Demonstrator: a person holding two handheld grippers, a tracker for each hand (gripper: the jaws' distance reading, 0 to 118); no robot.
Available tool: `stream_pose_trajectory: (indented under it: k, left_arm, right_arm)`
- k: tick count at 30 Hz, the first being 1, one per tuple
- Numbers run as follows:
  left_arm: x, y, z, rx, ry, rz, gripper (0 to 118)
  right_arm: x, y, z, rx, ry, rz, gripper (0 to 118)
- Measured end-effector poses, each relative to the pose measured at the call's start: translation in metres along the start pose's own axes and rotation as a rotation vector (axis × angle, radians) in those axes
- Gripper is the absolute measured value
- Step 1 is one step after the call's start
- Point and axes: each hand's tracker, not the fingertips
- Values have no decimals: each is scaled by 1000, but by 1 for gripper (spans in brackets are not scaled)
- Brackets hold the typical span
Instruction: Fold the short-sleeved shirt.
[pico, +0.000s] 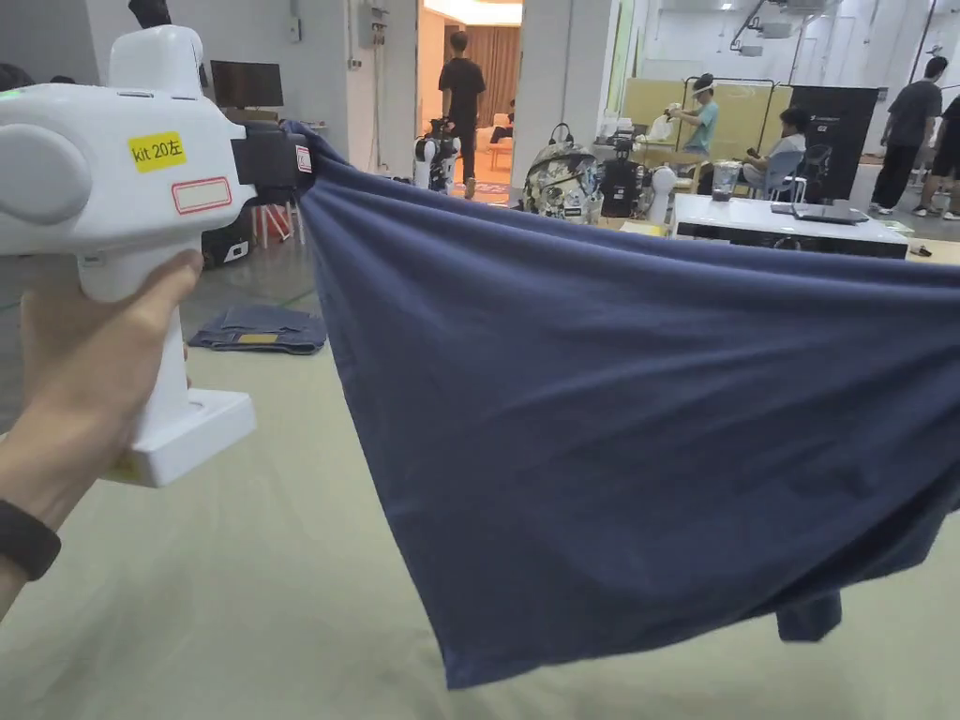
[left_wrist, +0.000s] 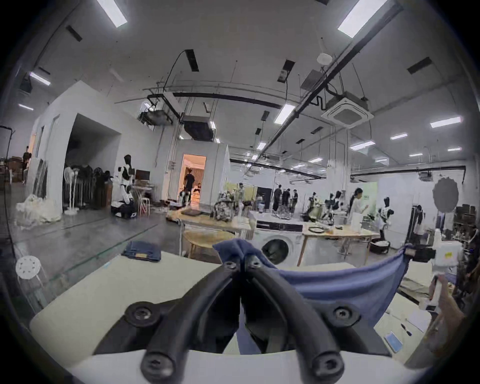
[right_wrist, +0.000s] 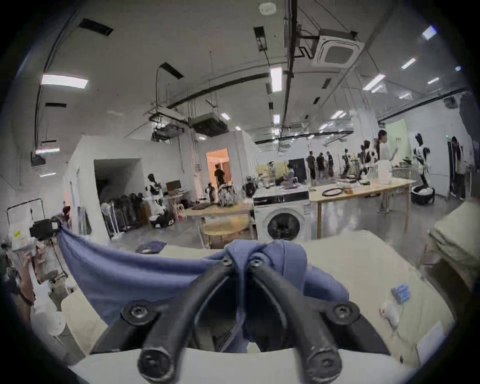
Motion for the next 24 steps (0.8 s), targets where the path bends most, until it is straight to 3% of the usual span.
stream_pose_trajectory:
  k: [11, 16, 24]
  left_arm:
    - [0, 18, -115, -47, 55, 35, 0]
    - [-10, 15, -144, -61, 53, 21, 0]
    - [-14, -52, -169, -197, 69, 10, 0]
  right_arm:
    - [-3, 38, -108, 28, -90, 67, 3]
    - [11, 43, -147, 4, -105, 22, 3]
    - [25, -17, -175, -101, -122, 43, 3]
